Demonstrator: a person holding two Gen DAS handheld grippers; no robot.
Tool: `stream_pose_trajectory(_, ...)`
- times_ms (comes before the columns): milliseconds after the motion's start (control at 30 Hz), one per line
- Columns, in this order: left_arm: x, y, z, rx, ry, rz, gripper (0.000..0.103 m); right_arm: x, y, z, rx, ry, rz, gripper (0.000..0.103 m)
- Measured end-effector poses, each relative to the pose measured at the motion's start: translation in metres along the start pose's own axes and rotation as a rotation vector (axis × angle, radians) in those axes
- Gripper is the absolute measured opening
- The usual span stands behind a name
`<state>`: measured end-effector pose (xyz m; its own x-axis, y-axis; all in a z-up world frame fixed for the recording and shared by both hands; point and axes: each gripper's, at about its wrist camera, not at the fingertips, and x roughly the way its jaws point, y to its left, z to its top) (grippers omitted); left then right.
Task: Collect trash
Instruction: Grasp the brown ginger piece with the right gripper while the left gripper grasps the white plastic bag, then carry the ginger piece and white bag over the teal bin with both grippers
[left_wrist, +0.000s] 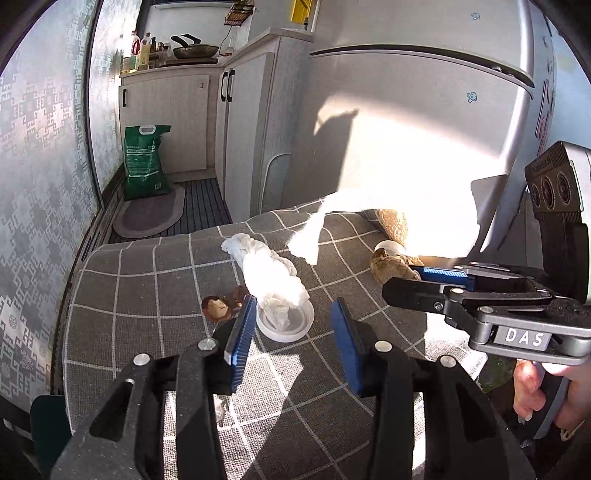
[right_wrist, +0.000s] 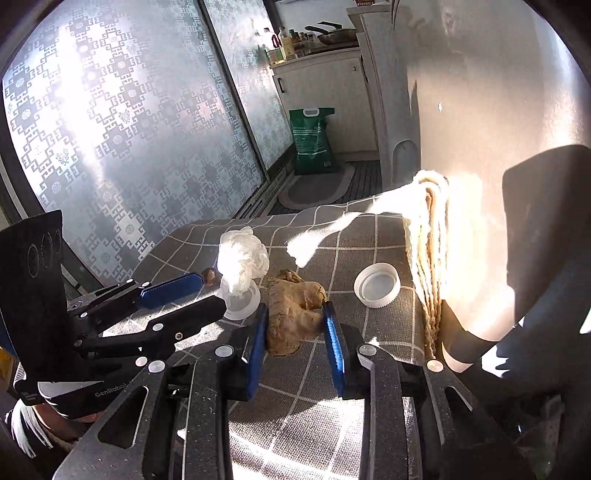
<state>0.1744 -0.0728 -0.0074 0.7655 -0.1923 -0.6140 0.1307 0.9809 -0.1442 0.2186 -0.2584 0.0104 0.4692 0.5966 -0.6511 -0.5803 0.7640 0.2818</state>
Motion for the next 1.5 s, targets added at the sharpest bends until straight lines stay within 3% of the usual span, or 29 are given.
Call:
stream_pose_trajectory(233,0.023,-0.003,0.011,-0.005,0.043,0.094,0.043,-0.006,-0.003,-0.007,-0.002,-0.007,0.005,0.030)
stream_pose_trajectory(367,0.033,0.000,0.011,-0.025,0.071,0.115,0.014,-0.006,-0.007,-0.011,-0.004,-0.001,0.001,0.030)
stream_pose_trajectory(467,0.031,0.003,0.010,-0.034,0.064,0.096,0.007,-0.010,-0.011,-0.014,-0.004,-0.002,-0.003,0.030)
stream_pose_trajectory(767,0.003,0.007,0.008,-0.022,0.009,0.045,0.006,-0.003,0.009,-0.008,-0.039,0.006,-0.003,0.030)
stream_pose_trajectory(900,-0.014,0.014,0.007,-0.014,-0.023,0.057,0.006,0.004,0.023,-0.003,-0.059,0.012,-0.006,0.030)
stream_pose_trajectory(1500,-0.089,0.117,-0.012,-0.101,-0.075,0.135,0.006,0.048,0.126,0.024,-0.194,0.039,0.024,0.030)
